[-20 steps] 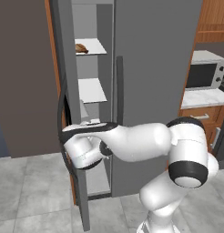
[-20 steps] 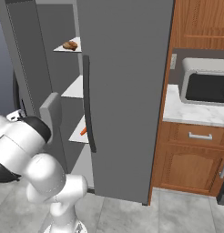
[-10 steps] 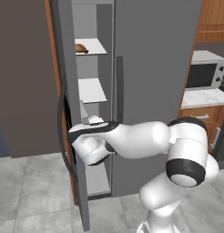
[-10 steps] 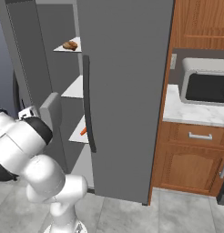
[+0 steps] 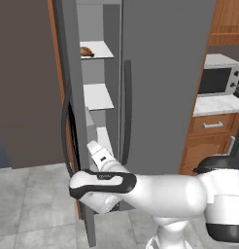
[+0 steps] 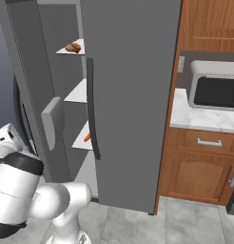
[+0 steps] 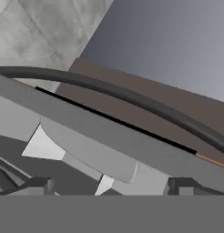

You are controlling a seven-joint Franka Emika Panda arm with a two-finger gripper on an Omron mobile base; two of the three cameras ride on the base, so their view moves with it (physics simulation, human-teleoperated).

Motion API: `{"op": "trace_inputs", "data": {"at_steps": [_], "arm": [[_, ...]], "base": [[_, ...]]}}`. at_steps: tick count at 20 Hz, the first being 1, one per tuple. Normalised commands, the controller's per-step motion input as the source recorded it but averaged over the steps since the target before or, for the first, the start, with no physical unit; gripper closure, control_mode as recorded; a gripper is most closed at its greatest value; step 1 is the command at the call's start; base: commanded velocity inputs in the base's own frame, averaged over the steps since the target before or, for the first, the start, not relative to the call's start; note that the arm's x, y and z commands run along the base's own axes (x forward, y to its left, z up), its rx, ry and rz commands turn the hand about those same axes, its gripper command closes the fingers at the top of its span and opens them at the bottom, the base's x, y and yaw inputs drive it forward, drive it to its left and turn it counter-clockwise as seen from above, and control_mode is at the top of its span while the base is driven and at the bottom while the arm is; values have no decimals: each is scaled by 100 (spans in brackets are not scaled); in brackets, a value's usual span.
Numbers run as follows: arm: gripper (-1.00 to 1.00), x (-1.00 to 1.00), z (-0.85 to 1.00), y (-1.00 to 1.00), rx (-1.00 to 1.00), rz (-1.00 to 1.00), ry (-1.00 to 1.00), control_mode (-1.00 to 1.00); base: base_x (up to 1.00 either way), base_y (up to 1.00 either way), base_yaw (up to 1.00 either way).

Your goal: There's a chicken drumstick in the fridge that needs to be moved to the freezer for freezing. Pick up the chicken drumstick from the fridge, place it on any shelf in the freezer, and close the fridge and freezer doors when done.

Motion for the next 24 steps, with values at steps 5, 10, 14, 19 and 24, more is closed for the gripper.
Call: {"op": "trace_inputs", "data": {"at_steps": [5, 10, 14, 19, 24], "arm": [[-100, -22, 8, 100, -3, -7, -21, -100], [-100, 1, -1, 100, -3, -10, -8, -100], [-100, -3, -17, 100, 0, -14, -4, -100], [-100, -8, -20, 100, -1, -14, -2, -100], [-100, 6, -12, 68, -6, -22, 0, -100]], "base": [[0, 0, 0], [0, 0, 0], [0, 0, 0], [0, 0, 0], [0, 0, 0]]}}
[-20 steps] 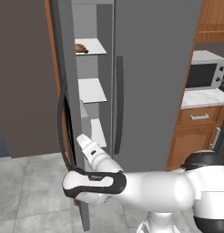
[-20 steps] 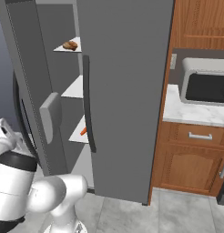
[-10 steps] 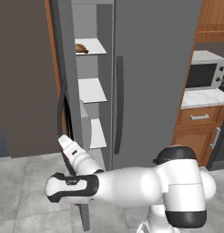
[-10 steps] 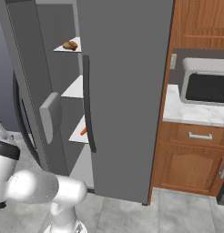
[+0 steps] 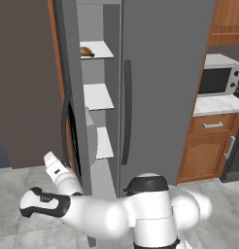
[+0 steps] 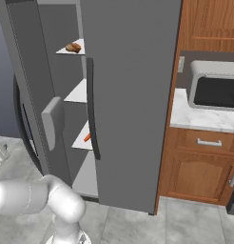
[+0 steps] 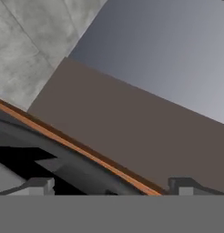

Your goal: There's a chicken drumstick in the fridge that needs to be moved to the freezer for freezing. Pick up the chicken drumstick from the fridge, place it on any shelf in the freezer, and close the fridge and freezer doors when done.

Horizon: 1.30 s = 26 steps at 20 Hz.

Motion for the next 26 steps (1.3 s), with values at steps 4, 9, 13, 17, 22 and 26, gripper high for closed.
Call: {"op": "trace_inputs", "data": {"at_steps": [4, 9, 13, 17, 22, 26], "arm": [[-100, 12, 0, -4, -1, -17, 0, -100], [-100, 0, 0, 1, -6, -22, -5, -100], [-100, 0, 0, 33, -26, -47, -4, -100], [-100, 13, 0, -3, -20, -46, 0, -100], [-100, 24, 0, -23, -4, -31, 0, -100], [-100, 4, 0, -34, 0, -23, -1, -100]], "base": [[0, 0, 0], [0, 0, 0], [0, 0, 0], [0, 0, 0], [0, 0, 0], [0, 0, 0]]}}
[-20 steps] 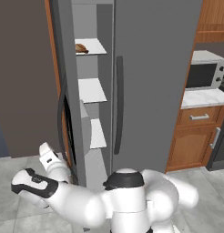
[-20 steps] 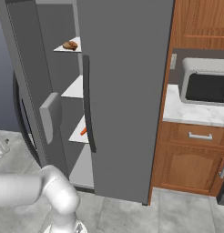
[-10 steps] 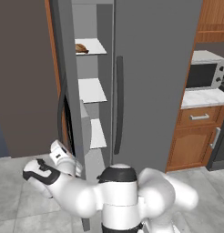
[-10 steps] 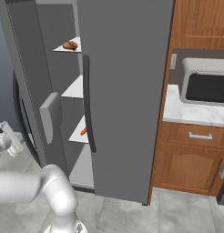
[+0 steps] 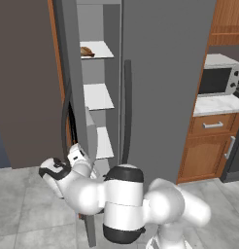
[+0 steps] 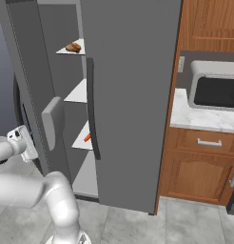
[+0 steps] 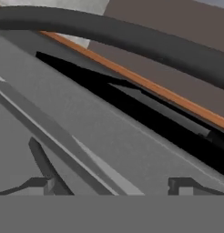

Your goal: There's a chicken drumstick in the fridge that needs to be moved to the freezer for freezing. Pick up the chicken drumstick from the fridge, place it on any shelf in the freezer, and close the fridge and freezer doors when done.

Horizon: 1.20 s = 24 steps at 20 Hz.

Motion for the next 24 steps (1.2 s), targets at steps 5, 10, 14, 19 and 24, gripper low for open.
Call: {"op": "trace_inputs", "data": {"at_steps": [5, 10, 14, 19, 24], "arm": [[-100, 9, 0, -36, 0, -21, -4, -100], [-100, -56, 11, 38, 0, -5, -21, -100], [-100, -66, 11, 94, -1, 0, -28, -100], [-100, 4, 0, 92, -6, -4, -10, -100], [-100, 64, 0, 93, -12, -13, -1, -100]], "base": [[0, 0, 0], [0, 0, 0], [0, 0, 0], [0, 0, 0], [0, 0, 0]]}}
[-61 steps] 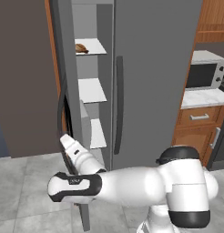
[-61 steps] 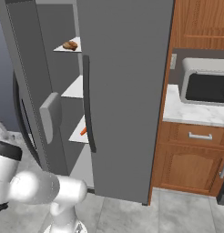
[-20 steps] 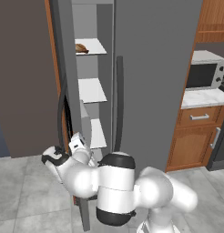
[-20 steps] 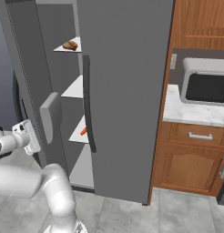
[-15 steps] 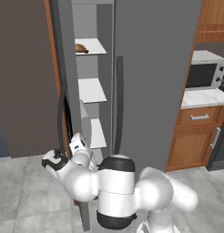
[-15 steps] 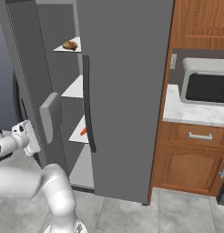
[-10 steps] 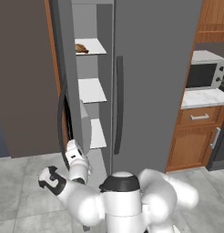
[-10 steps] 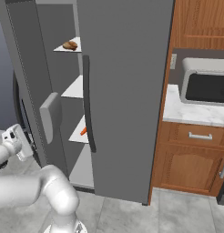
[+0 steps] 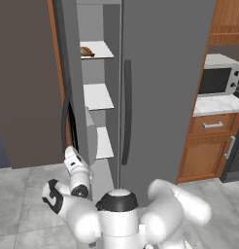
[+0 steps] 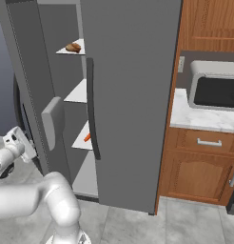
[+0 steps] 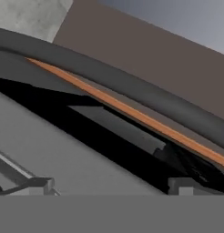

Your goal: There's a chicken drumstick in the fridge that needs to be moved to the freezer for freezing. Pick up the chicken drumstick from the fridge, place it on any shelf in the freezer, and close the fridge and freezer doors when done.

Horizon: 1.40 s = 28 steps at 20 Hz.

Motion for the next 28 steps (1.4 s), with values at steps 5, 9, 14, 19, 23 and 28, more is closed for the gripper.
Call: {"op": "trace_inputs", "data": {"at_steps": [5, 9, 14, 19, 23, 28], "arm": [[-100, 5, -2, 100, -10, -9, -3, -100], [-100, 0, 0, 100, -10, -8, -7, -100], [-100, 33, 0, 53, -10, -11, -3, -100], [-100, 59, 0, -22, -1, -6, 0, -100], [-100, 51, 0, -71, 0, -3, 0, -100], [-100, 24, 0, -100, 0, -3, 0, -100]], "base": [[0, 0, 0], [0, 0, 0], [0, 0, 0], [0, 0, 0], [0, 0, 0], [0, 0, 0]]}}
